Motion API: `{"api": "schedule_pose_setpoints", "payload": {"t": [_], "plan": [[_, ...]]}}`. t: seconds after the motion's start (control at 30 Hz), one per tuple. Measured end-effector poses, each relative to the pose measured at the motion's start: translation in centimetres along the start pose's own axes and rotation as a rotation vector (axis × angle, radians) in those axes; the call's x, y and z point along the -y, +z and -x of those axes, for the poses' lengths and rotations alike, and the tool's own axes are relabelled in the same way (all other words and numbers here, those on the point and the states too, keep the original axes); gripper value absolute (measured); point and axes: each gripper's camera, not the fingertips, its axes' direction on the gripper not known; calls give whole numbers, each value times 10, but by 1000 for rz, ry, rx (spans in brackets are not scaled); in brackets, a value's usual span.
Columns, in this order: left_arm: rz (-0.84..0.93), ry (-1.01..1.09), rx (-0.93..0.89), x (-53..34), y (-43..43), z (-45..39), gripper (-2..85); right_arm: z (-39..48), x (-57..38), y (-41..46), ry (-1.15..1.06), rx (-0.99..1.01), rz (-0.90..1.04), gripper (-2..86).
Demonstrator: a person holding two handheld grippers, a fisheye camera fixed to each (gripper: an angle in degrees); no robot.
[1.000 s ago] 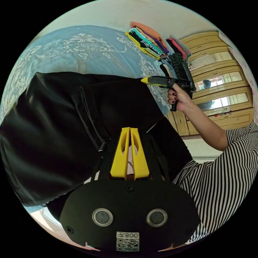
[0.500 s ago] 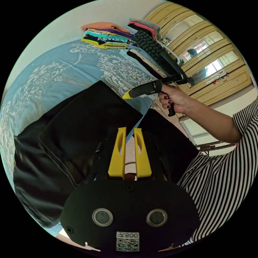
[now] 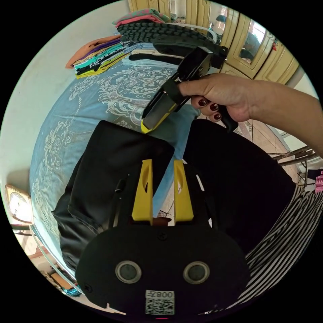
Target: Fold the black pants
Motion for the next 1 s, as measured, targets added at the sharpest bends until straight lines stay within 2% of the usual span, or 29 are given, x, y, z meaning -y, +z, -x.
{"api": "schedule_pose_setpoints", "payload": {"t": [0.1, 0.33, 0.6, 0.83, 1.0], "plan": [[-2, 9, 16, -2, 0, -8, 62, -2, 2, -2, 4, 18, -2, 5], [-46, -96, -117, -21, -6, 0, 34, -3, 21, -10, -14, 108, -89, 39], [-88, -137, -149, -53, -15, 8, 29, -8, 68, 14, 35, 199, -49, 90], [-127, -160, -154, -95, -26, 25, 27, 3, 96, 53, 74, 237, 41, 53], [-181, -207, -200, -136, -38, 45, 25, 17, 97, 61, 93, 267, -3, 29]]}}
